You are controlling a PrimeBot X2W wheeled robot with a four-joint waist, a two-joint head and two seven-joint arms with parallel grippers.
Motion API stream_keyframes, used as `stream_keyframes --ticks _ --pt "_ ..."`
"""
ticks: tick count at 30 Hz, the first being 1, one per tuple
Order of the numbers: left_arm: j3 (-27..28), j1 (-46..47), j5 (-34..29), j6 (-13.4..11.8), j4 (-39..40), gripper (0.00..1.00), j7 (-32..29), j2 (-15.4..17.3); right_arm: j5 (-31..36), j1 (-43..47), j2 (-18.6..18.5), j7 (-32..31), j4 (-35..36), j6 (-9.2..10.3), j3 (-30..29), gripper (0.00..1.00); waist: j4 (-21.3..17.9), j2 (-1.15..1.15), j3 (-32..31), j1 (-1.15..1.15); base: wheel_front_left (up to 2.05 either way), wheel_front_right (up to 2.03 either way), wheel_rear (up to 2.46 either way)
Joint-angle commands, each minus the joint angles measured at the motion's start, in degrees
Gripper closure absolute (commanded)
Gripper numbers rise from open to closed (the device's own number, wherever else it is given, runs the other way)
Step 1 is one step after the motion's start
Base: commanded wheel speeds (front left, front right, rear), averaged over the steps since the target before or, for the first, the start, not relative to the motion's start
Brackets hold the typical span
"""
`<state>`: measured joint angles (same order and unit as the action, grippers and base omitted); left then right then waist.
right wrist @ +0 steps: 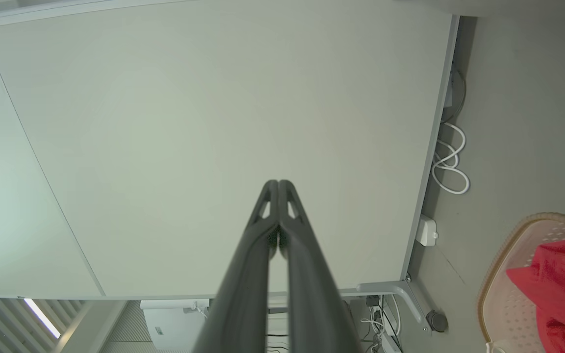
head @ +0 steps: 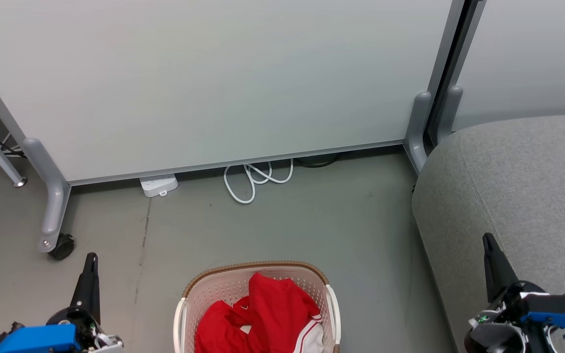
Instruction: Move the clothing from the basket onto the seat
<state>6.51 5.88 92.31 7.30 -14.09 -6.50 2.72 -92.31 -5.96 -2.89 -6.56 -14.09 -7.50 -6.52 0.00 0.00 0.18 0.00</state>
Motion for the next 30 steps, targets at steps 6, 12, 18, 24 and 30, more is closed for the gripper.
stream_keyframes --ticks 6,12,18,24,30 --pt "-0.3 -0.9 -0.2 -0.1 -1.4 0.00 0.5 -0.4 0.2 1.1 0.2 0.5 -1.6 0.01 0.4 0.00 0.0 0.00 0.0 0.00 0.00 0.00 0.00" --pt "-0.9 -0.3 -1.1 -0.1 -1.0 0.00 2.3 -0.4 1.0 0.6 0.1 2.3 -1.8 0.01 1.1 0.00 0.1 0.00 0.1 0.00 0.00 0.00 0.00" --pt "-1.0 0.3 -4.8 0.0 -0.8 0.00 3.9 -0.3 4.5 0.0 0.1 3.9 -1.6 0.01 1.9 0.00 0.2 0.00 0.1 0.00 0.00 0.00 0.00" --pt "-1.2 0.9 -11.8 0.0 -0.1 0.00 5.5 -0.2 10.8 -0.3 0.1 5.5 -0.7 0.01 2.8 0.00 0.3 0.00 0.2 0.00 0.00 0.00 0.00" --pt "-1.5 1.3 -18.8 -0.1 0.8 0.00 6.9 -0.2 18.4 -0.6 0.1 6.9 0.5 0.01 3.9 0.00 0.3 0.00 0.3 0.00 0.00 0.00 0.00"
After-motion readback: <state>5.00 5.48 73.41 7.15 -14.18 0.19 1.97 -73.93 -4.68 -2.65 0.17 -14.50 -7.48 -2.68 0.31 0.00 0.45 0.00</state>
